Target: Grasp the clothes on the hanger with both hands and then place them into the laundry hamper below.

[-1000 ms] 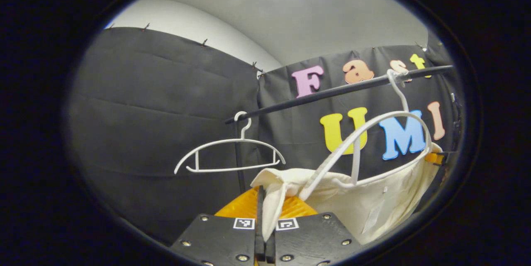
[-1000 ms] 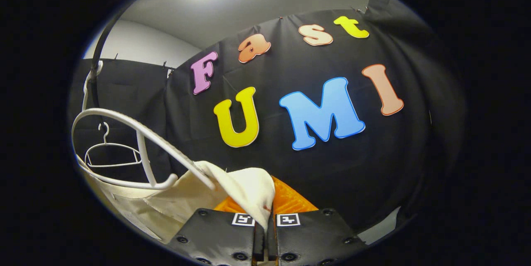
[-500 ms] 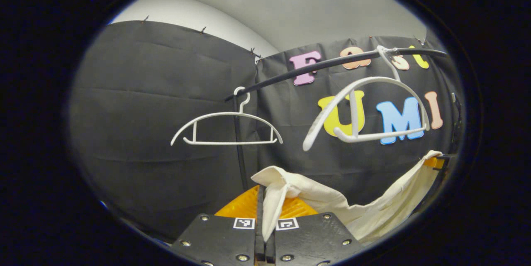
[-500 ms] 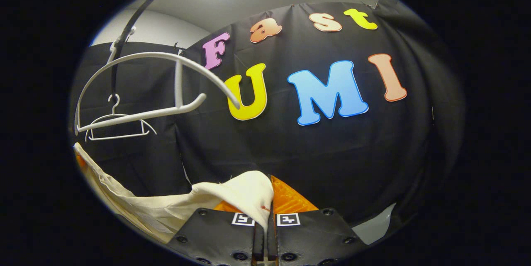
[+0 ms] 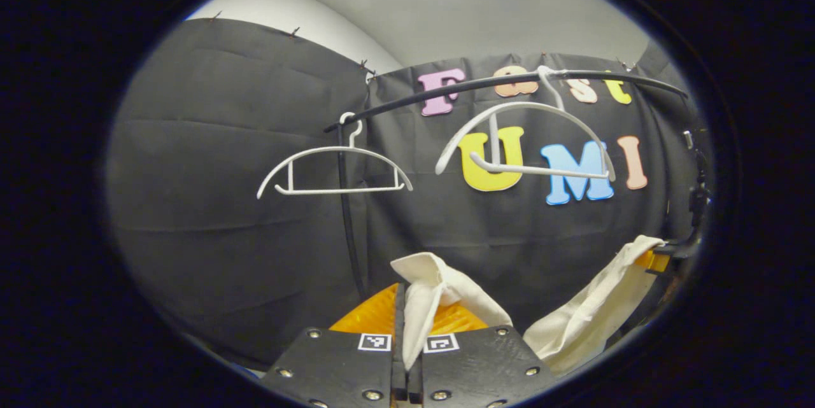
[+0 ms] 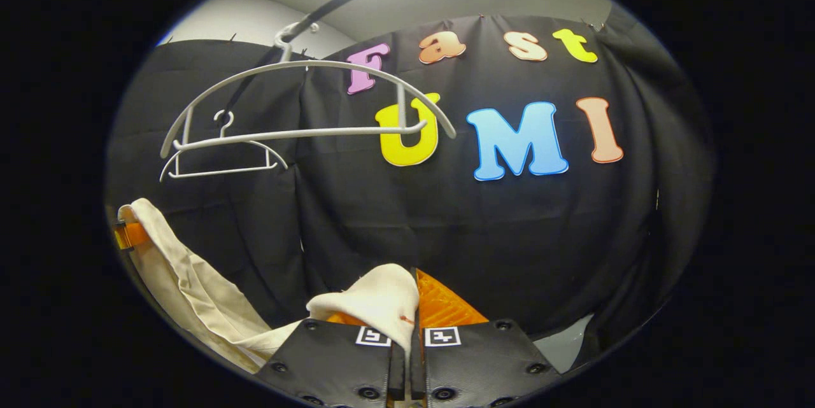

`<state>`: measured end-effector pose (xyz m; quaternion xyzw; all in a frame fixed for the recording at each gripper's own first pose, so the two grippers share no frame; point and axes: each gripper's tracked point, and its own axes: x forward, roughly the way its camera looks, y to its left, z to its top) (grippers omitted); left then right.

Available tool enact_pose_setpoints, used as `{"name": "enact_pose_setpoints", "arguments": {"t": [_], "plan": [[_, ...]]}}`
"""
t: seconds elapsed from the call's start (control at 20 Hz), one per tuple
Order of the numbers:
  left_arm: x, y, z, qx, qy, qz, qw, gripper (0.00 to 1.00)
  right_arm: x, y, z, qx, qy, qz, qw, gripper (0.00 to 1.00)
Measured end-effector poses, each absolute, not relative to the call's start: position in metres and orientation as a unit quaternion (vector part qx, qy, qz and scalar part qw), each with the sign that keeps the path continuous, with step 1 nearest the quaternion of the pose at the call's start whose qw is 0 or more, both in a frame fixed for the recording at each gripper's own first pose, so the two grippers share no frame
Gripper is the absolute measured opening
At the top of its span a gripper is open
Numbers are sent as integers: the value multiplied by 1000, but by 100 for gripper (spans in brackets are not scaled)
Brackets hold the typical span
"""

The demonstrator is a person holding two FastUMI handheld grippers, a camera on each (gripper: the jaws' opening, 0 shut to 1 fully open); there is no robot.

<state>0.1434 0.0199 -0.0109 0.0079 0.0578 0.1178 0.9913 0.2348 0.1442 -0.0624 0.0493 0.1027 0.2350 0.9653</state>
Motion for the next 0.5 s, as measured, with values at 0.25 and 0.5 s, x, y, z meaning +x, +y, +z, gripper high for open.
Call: {"name": "enact_pose_setpoints", "arguments": {"t": [0.25, 0.5], "plan": [[120, -10, -6, -10, 50, 68, 996, 2, 177, 166, -52, 39, 93, 254, 962, 6], [92, -33, -1, -18, 45, 34, 998, 3, 124, 180, -39, 44, 89, 274, 957, 6]]}}
